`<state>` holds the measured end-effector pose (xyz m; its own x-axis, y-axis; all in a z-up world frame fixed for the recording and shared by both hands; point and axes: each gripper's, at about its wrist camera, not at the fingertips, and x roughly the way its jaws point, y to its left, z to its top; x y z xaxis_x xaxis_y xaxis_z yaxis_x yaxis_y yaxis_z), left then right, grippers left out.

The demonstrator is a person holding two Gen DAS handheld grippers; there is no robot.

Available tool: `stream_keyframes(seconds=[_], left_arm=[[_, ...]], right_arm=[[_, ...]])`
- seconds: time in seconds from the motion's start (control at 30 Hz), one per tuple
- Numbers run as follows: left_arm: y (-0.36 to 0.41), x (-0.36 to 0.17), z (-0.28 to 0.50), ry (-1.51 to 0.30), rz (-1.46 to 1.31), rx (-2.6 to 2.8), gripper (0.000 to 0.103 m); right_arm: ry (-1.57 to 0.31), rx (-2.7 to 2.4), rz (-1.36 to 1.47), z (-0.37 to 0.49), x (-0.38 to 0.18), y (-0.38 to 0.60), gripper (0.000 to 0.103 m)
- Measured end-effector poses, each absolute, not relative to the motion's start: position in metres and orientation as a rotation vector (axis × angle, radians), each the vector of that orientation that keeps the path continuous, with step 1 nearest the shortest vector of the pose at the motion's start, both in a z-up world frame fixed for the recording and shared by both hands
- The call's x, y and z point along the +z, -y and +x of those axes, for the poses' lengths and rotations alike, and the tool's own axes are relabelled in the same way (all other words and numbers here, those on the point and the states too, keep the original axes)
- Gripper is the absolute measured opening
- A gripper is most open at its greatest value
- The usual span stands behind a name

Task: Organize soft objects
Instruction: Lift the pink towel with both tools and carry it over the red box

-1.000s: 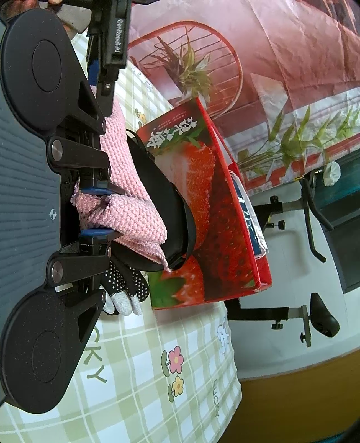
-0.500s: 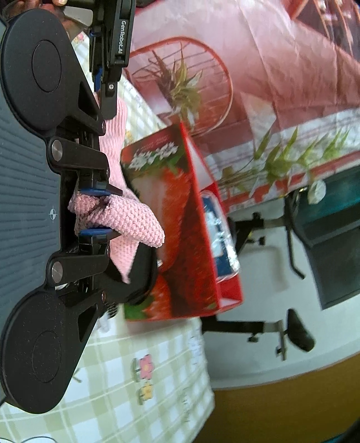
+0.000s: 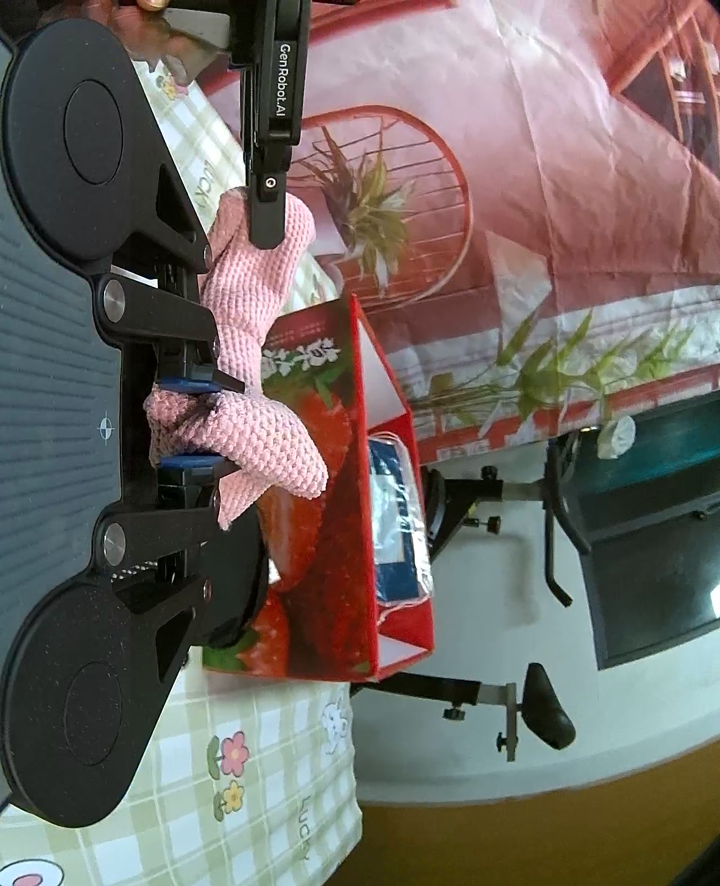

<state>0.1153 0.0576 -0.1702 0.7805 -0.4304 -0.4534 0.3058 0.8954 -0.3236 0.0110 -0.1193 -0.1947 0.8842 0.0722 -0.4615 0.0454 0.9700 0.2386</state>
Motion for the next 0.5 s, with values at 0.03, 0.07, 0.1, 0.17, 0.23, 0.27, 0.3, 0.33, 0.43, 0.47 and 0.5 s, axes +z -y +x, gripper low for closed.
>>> stream_keyframes(seconds=[0.03, 0.07, 0.1, 0.17, 0.23, 0.27, 0.3, 0.33, 0.43, 0.47, 0.5], left_arm=[[-0.059, -0.173, 0.117, -0.56, -0.25, -0.402, 0.027], [-0.06, -0.176, 0.119, -0.575, -0.261, -0.401, 0.027], [-0.06, -0.178, 0.12, -0.586, -0.271, -0.403, 0.027], [-0.06, -0.18, 0.122, -0.595, -0.282, -0.41, 0.027], [-0.059, -0.18, 0.122, -0.596, -0.277, -0.419, 0.027], [-0.058, -0.18, 0.122, -0.598, -0.275, -0.424, 0.027], [-0.059, -0.181, 0.12, -0.6, -0.274, -0.427, 0.027], [-0.059, -0.181, 0.12, -0.601, -0.273, -0.427, 0.027], [-0.06, -0.177, 0.121, -0.594, -0.28, -0.433, 0.027], [-0.06, -0.173, 0.123, -0.588, -0.284, -0.437, 0.027], [-0.061, -0.169, 0.126, -0.578, -0.285, -0.443, 0.027]], right_arm=[[-0.495, 0.012, 0.25, 0.011, -0.196, 0.119, 0.019], [-0.502, 0.009, 0.254, 0.012, -0.197, 0.12, 0.019], [-0.505, 0.008, 0.258, 0.012, -0.197, 0.121, 0.019], [-0.508, 0.004, 0.26, 0.011, -0.198, 0.121, 0.019], [-0.515, 0.001, 0.264, 0.012, -0.2, 0.121, 0.019], [-0.518, -0.001, 0.266, 0.012, -0.2, 0.122, 0.019], [-0.521, -0.002, 0.266, 0.013, -0.201, 0.122, 0.019], [-0.52, -0.002, 0.265, 0.013, -0.201, 0.122, 0.019], [-0.508, -0.001, 0.261, 0.014, -0.196, 0.124, 0.019], [-0.498, 0.003, 0.259, 0.015, -0.191, 0.125, 0.019], [-0.487, 0.006, 0.258, 0.018, -0.187, 0.128, 0.019]])
